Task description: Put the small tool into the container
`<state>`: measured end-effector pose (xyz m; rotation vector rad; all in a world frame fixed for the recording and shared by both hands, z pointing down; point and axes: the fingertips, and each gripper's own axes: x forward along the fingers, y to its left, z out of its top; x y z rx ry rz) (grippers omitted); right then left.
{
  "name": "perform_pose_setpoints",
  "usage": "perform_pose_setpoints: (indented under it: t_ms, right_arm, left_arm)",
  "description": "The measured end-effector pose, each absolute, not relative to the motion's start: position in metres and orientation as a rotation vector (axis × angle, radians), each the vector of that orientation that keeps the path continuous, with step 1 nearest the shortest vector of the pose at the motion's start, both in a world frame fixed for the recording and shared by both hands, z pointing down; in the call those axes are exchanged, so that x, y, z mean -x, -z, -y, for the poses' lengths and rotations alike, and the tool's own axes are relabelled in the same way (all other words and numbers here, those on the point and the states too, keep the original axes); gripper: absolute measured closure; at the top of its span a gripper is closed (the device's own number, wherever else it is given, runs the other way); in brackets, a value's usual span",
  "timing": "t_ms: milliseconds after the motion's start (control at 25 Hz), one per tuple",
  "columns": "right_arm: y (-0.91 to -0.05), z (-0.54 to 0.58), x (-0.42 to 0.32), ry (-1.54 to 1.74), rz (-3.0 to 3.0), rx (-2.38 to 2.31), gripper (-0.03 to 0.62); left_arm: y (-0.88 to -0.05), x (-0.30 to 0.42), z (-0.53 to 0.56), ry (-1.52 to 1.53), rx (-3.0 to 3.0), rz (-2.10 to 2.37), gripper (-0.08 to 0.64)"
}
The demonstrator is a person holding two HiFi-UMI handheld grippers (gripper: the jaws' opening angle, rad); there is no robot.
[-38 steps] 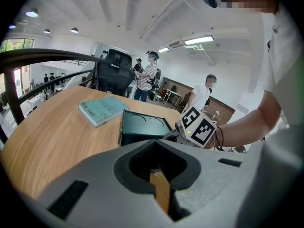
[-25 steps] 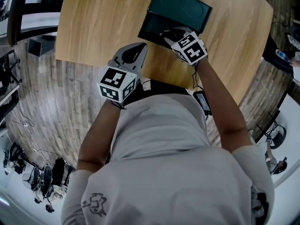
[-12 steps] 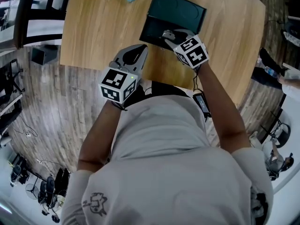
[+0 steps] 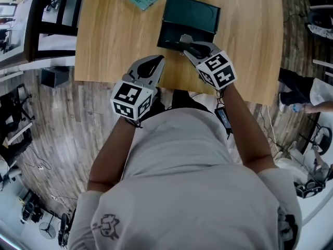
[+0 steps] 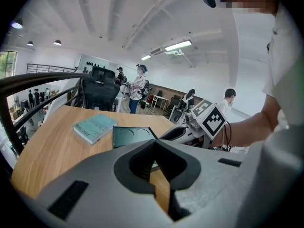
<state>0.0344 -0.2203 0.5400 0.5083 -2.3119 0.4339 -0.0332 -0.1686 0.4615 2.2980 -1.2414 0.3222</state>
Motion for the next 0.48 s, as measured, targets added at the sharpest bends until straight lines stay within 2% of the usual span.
perform_pose_setpoints:
  t_ms: [240,480]
  right_arm:
    - [-0.498,0.193,-0.031,-0.467,2.433,-0.632,0.545]
    - [-0.465,0.157,-0.029,-0.435,2.495,-0.724,0.586]
  left_arm:
    - [-0.439,0.033,0.147,-0.33,-2.399,1.182,0.555]
    - [-0.412,0.042,0.119,-0.297,-2.475,1.154,0.555]
